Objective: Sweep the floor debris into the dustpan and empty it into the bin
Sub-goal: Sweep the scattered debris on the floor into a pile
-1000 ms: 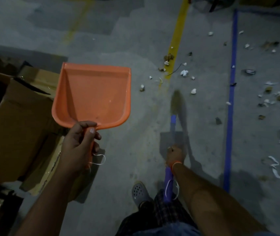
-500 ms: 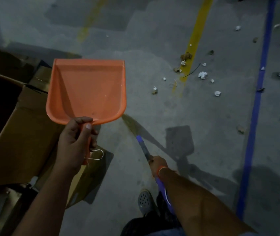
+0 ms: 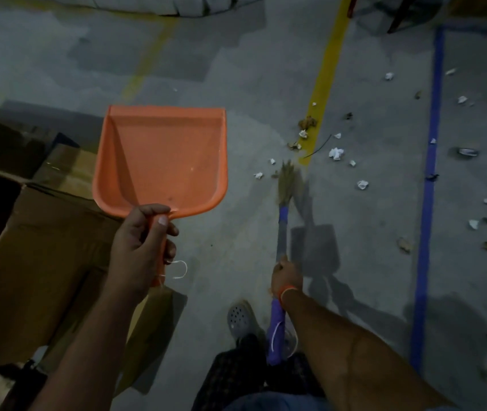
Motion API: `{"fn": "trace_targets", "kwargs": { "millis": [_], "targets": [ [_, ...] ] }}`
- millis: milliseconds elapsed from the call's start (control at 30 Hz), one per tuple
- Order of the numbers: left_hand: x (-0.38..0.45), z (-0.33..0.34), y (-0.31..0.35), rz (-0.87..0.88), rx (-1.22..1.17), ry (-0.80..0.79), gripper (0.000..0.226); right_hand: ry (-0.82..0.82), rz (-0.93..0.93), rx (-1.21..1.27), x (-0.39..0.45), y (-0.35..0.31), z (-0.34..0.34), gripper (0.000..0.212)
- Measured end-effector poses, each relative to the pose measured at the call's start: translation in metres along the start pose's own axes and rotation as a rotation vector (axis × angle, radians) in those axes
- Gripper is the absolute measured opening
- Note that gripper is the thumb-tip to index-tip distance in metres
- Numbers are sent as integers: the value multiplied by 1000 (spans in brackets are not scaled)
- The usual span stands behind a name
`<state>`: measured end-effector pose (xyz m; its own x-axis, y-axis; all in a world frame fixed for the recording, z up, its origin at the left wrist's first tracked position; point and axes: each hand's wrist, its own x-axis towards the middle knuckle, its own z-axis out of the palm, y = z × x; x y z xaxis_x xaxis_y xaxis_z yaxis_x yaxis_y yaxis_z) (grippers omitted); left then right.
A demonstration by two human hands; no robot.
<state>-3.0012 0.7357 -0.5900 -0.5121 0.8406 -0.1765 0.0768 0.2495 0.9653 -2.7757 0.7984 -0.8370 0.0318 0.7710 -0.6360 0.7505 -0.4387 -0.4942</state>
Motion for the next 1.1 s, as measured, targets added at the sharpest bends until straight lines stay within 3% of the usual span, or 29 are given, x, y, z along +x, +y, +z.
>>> {"fn": "trace_targets", "kwargs": {
  "millis": [233, 400, 600, 700, 833, 967, 1100],
  "targets": [
    [62, 11, 6, 38, 1, -84, 11, -163, -77, -102, 51, -46, -2, 36],
    [129, 14, 2, 56, 17, -171, 11, -191, -50, -141, 89, -92, -4, 33],
    [202, 9, 8, 43, 29, -211, 11, -64, 179, -76, 131, -105, -35, 37],
    [236, 14, 16, 31, 16, -219, 11, 81, 275, -170, 140, -114, -60, 36],
    [270, 27, 34, 44, -5, -270, 11, 196, 357, -105, 147, -134, -67, 32],
    [293, 30, 43, 58, -9, -288, 11, 277, 312, 121, 157, -158, -62, 34],
    [313, 27, 42, 51, 9, -283, 12, 126, 168, 221, 180, -185, -40, 36]
  ]
}}
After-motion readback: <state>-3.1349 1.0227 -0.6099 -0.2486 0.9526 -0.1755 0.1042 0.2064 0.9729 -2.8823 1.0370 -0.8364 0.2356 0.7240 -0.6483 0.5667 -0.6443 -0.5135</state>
